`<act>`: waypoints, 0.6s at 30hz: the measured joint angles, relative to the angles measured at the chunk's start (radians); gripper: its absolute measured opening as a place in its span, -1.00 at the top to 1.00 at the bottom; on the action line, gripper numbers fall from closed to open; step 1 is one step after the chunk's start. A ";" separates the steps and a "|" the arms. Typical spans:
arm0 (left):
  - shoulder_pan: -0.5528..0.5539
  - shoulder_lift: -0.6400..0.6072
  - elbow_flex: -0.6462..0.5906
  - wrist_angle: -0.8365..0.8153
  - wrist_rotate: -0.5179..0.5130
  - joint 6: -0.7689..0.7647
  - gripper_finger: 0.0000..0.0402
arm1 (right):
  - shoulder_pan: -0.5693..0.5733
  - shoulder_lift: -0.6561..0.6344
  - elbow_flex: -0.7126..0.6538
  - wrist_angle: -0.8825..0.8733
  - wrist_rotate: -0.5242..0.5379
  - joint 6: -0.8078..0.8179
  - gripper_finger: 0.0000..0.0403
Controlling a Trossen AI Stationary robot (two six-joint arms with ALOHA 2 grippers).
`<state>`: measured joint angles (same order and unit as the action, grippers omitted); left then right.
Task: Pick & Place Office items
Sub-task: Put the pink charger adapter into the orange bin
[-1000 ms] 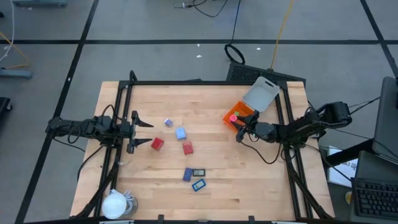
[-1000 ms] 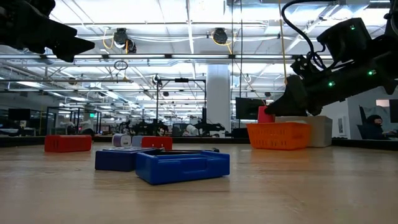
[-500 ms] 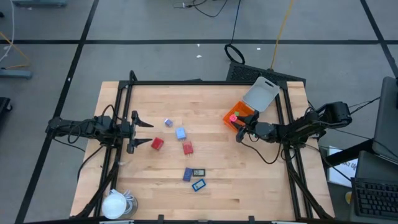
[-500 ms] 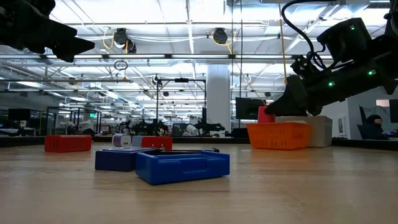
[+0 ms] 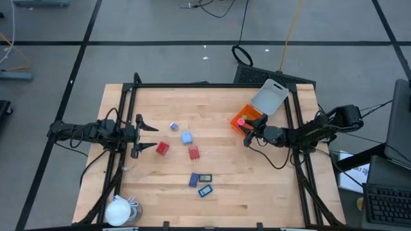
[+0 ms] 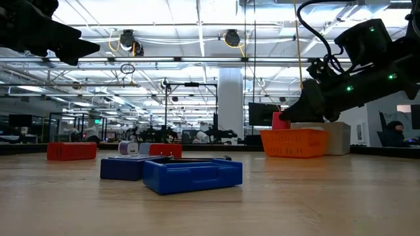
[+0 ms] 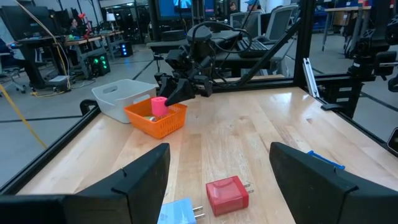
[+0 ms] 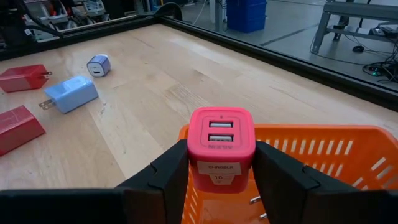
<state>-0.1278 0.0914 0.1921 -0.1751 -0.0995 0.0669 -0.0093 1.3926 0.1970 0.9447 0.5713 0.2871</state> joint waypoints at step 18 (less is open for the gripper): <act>0.000 0.000 0.000 0.000 0.000 0.000 -0.36 | 0.000 0.000 0.000 0.000 0.000 -0.003 0.16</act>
<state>-0.1280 0.0914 0.1921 -0.1753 -0.0994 0.0669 -0.0093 1.3926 0.1970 0.9445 0.5709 0.2838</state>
